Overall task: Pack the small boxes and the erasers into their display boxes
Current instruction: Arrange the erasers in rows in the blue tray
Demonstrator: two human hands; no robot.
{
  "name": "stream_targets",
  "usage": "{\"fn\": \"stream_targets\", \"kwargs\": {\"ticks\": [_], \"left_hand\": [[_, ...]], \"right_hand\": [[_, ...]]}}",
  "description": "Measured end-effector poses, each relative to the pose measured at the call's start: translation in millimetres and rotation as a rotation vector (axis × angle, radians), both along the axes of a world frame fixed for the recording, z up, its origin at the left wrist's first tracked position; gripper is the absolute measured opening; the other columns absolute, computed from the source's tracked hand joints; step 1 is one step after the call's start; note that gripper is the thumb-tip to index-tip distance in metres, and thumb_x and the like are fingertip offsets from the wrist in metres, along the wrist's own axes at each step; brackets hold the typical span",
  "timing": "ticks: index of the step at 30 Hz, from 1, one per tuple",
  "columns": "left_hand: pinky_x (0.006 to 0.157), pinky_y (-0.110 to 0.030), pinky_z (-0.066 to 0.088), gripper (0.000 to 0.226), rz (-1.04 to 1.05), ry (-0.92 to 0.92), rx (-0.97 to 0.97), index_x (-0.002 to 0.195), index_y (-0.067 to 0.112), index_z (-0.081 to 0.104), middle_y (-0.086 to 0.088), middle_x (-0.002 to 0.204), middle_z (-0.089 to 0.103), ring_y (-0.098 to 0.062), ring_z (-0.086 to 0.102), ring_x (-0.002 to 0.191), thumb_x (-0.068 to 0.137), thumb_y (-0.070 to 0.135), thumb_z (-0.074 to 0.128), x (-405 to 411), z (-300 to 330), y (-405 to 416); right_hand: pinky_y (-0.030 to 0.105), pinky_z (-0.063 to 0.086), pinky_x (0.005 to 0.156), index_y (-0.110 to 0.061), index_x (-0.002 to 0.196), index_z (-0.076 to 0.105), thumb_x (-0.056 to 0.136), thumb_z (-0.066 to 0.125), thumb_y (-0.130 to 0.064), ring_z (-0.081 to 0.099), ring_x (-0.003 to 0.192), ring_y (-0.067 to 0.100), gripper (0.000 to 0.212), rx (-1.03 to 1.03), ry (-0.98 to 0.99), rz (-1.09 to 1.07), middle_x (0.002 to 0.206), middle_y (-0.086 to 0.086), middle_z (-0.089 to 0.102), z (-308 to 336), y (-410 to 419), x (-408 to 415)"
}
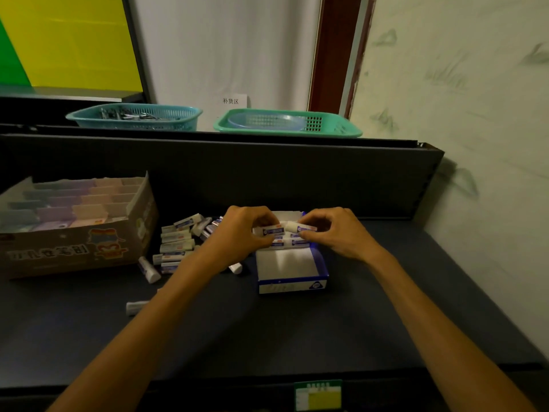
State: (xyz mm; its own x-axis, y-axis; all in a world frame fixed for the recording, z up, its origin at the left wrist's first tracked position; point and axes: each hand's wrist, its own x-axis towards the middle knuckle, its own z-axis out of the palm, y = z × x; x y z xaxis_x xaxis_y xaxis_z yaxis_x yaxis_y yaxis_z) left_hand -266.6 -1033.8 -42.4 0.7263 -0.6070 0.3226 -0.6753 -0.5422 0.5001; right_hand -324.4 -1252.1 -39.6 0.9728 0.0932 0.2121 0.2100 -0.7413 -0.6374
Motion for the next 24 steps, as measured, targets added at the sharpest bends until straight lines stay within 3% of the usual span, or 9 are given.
{"fn": "stream_targets", "kwargs": {"ticks": [5, 9, 14, 19, 24], "left_hand": [[0.071, -0.009, 0.043, 0.03, 0.014, -0.009, 0.025, 0.108, 0.023, 0.059, 0.007, 0.106, 0.064, 0.001, 0.056, 0.091, 0.08, 0.023, 0.071, 6, -6, -15], [0.077, -0.017, 0.047, 0.029, 0.054, 0.015, 0.125, 0.107, 0.021, 0.059, 0.004, 0.106, 0.063, -0.004, 0.058, 0.092, 0.081, 0.024, 0.071, 13, -13, -24], [0.076, -0.019, 0.046, 0.027, 0.08, -0.032, 0.258, 0.106, 0.024, 0.061, 0.004, 0.106, 0.061, -0.003, 0.053, 0.087, 0.081, 0.025, 0.071, 19, -28, -28], [0.084, -0.035, 0.052, 0.027, 0.103, -0.116, 0.348, 0.103, 0.028, 0.061, 0.0, 0.11, 0.061, -0.017, 0.056, 0.098, 0.079, 0.035, 0.07, 23, -36, -30], [0.089, -0.038, 0.049, 0.028, 0.092, -0.143, 0.432, 0.105, 0.029, 0.062, 0.001, 0.113, 0.059, -0.019, 0.053, 0.104, 0.079, 0.036, 0.07, 25, -37, -32]], "right_hand": [[0.013, 0.048, 0.073, -0.026, 0.103, 0.06, 0.083, 0.071, -0.02, 0.059, 0.093, -0.005, 0.024, 0.062, -0.018, -0.035, 0.1, -0.014, 0.062, -5, -7, 7], [0.011, 0.048, 0.073, -0.027, 0.105, 0.059, 0.083, 0.07, -0.018, 0.06, 0.092, -0.006, 0.026, 0.053, 0.008, 0.002, 0.099, -0.015, 0.062, -7, -5, 14], [0.021, 0.053, 0.08, -0.023, 0.104, 0.06, 0.083, 0.071, -0.016, 0.06, 0.092, 0.003, 0.025, -0.114, 0.031, 0.046, 0.105, -0.007, 0.062, -15, 0, 28], [0.028, 0.052, 0.084, -0.026, 0.107, 0.061, 0.081, 0.072, -0.022, 0.058, 0.096, 0.007, 0.028, -0.31, 0.072, 0.033, 0.11, -0.005, 0.06, -17, -2, 33], [0.029, 0.05, 0.086, -0.028, 0.109, 0.062, 0.082, 0.07, -0.026, 0.056, 0.099, 0.009, 0.028, -0.421, 0.124, 0.035, 0.114, -0.004, 0.06, -17, -2, 34]]}}
